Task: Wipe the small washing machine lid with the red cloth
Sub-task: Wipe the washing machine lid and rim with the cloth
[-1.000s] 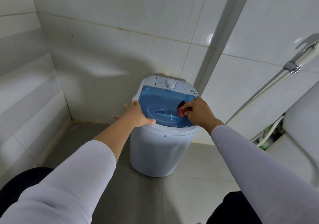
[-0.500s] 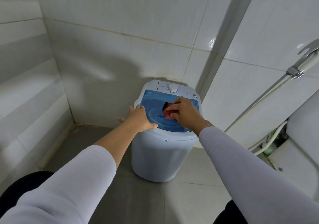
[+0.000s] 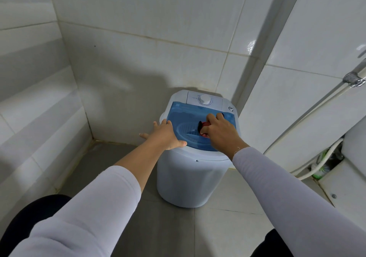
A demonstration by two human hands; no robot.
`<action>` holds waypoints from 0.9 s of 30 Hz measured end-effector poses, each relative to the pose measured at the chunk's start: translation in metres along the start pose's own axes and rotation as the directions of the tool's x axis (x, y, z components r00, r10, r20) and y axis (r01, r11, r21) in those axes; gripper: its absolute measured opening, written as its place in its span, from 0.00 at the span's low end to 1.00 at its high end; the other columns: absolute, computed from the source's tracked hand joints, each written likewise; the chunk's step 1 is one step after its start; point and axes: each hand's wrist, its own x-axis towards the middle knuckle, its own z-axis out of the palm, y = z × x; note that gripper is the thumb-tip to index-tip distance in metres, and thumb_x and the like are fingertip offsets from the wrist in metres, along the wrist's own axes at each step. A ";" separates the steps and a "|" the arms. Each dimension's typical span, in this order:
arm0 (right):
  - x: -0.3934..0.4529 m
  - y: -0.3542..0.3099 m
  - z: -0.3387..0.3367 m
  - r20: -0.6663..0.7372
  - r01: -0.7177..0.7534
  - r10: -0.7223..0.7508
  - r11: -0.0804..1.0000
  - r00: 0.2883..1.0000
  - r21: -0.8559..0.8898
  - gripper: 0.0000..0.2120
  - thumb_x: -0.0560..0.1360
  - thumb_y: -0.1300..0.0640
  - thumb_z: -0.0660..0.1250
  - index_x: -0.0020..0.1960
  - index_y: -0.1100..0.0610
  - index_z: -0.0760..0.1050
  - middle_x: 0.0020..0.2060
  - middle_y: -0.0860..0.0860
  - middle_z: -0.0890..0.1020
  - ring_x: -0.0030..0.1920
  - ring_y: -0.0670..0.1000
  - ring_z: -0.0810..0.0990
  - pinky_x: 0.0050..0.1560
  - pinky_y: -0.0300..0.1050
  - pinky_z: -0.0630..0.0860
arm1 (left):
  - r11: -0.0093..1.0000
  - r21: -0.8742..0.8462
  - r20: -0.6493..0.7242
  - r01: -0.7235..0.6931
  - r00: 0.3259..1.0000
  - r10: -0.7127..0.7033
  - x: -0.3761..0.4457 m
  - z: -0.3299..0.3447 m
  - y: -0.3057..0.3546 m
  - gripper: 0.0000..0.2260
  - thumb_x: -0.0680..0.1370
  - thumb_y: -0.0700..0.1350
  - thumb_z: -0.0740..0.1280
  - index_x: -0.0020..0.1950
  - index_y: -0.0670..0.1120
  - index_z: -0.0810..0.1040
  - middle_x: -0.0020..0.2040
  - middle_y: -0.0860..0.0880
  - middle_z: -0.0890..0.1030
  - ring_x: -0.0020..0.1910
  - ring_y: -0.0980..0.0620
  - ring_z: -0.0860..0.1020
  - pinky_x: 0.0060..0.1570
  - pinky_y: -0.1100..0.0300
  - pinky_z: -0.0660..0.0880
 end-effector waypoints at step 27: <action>-0.032 0.062 -0.031 0.394 -0.521 0.409 0.270 0.823 0.810 0.10 0.69 0.68 0.69 0.50 0.63 0.78 0.42 0.58 0.80 0.41 0.55 0.79 0.49 0.48 0.80 | 0.917 -0.093 -0.170 -0.388 0.914 0.369 -0.026 0.003 0.067 0.19 0.78 0.53 0.65 0.69 0.54 0.71 0.79 0.53 0.55 0.78 0.48 0.47 0.71 0.31 0.47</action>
